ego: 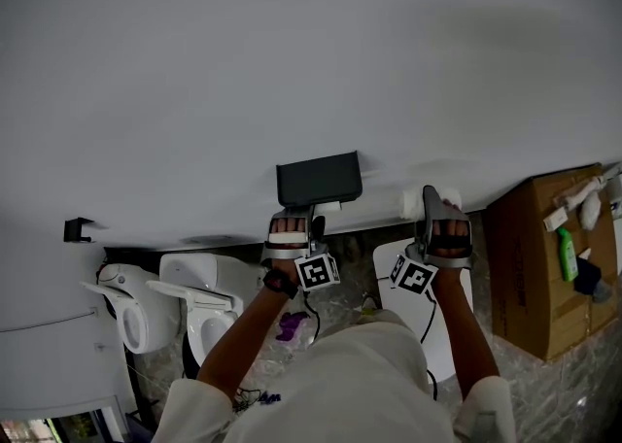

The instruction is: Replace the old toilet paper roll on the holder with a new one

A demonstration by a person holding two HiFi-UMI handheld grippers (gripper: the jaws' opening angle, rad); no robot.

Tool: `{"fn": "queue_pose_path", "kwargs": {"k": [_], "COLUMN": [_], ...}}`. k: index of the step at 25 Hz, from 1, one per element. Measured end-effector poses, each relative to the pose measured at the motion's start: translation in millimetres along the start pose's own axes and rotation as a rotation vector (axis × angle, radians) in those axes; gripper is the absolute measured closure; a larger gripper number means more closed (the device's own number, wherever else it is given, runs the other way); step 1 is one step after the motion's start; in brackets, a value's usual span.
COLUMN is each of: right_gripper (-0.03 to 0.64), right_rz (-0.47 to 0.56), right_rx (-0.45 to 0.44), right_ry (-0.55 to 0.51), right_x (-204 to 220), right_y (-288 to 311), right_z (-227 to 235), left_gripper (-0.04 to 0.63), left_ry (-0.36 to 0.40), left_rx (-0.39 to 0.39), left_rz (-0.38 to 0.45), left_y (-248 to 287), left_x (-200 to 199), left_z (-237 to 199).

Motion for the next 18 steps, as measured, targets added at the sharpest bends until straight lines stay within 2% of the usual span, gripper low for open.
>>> {"fn": "queue_pose_path", "kwargs": {"k": [4, 6, 7, 8, 9, 18], "right_gripper": [0.324, 0.324, 0.324, 0.324, 0.324, 0.324], "right_rz": [0.020, 0.026, 0.025, 0.023, 0.019, 0.000], "right_rx": [-0.012, -0.014, -0.014, -0.015, -0.016, -0.025], "right_ry": [0.004, 0.011, 0.013, 0.015, 0.016, 0.006], "right_x": [-5.4, -6.8, -6.3, -5.1, -3.3, 6.6], "right_y": [4.7, 6.5, 7.2, 7.7, 8.3, 13.1], "right_z": [-1.5, -1.2, -0.9, -0.6, -0.7, -3.0], "left_gripper": [0.224, 0.233, 0.272, 0.354, 0.391, 0.399], "left_ry": [-0.003, 0.031, 0.065, 0.102, 0.128, 0.111], "left_rx": [-0.014, -0.038, -0.062, -0.089, -0.109, -0.119], "left_rz": [0.018, 0.018, 0.021, 0.026, 0.029, 0.037], "left_y": [4.1, 6.2, 6.4, 6.0, 5.5, 5.3], "left_x": [-7.4, -9.4, -11.0, -13.0, -15.1, -27.2], "left_z": [-0.4, -1.6, -3.2, -5.5, -7.9, -10.0]}}
Point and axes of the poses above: the fingertips, and each gripper's own axes: y forward along the fingers, z to its right, x out of its underside, the point moved 1 cm from there along -y, backward along the fingers, and after that the axes turned 8 degrees about -x, right-handed, at the moved point
